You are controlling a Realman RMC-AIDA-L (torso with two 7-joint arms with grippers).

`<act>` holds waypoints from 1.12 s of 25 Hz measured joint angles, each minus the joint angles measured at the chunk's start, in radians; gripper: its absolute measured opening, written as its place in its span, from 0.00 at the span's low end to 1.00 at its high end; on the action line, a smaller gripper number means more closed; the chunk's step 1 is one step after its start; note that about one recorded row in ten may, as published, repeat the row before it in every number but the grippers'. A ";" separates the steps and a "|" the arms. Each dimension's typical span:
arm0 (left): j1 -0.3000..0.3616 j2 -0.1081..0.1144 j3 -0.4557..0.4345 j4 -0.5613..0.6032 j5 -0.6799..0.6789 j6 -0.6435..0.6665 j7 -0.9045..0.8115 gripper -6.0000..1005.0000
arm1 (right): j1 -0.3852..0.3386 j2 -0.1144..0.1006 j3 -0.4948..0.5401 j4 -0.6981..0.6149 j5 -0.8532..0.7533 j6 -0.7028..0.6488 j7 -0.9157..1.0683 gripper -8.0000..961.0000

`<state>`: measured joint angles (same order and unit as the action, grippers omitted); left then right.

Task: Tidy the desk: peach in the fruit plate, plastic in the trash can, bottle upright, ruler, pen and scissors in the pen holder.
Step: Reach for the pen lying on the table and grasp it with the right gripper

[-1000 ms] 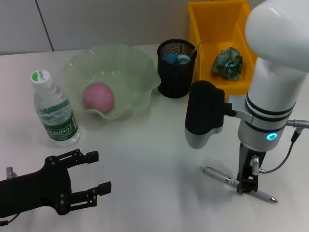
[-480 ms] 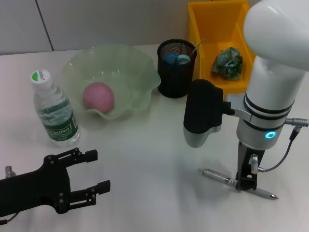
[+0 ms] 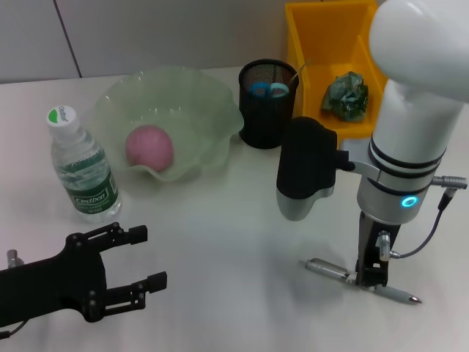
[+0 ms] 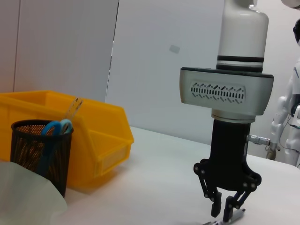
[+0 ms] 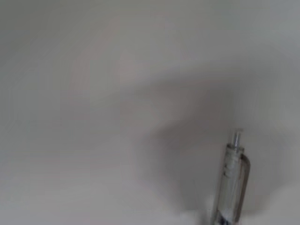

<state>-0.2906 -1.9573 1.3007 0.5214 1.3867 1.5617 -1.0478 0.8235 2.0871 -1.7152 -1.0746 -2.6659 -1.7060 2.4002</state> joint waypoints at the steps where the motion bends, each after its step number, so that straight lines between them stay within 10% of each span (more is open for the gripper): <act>1: 0.000 0.000 0.000 0.000 0.000 0.000 0.000 0.79 | 0.002 0.000 0.001 0.000 0.002 -0.004 -0.002 0.15; 28: -0.008 0.013 -0.003 -0.003 0.000 -0.003 -0.001 0.79 | 0.081 0.000 -0.014 0.056 0.009 -0.006 0.027 0.21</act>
<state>-0.2990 -1.9439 1.2976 0.5185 1.3867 1.5584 -1.0492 0.9043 2.0870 -1.7296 -1.0190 -2.6568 -1.7124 2.4273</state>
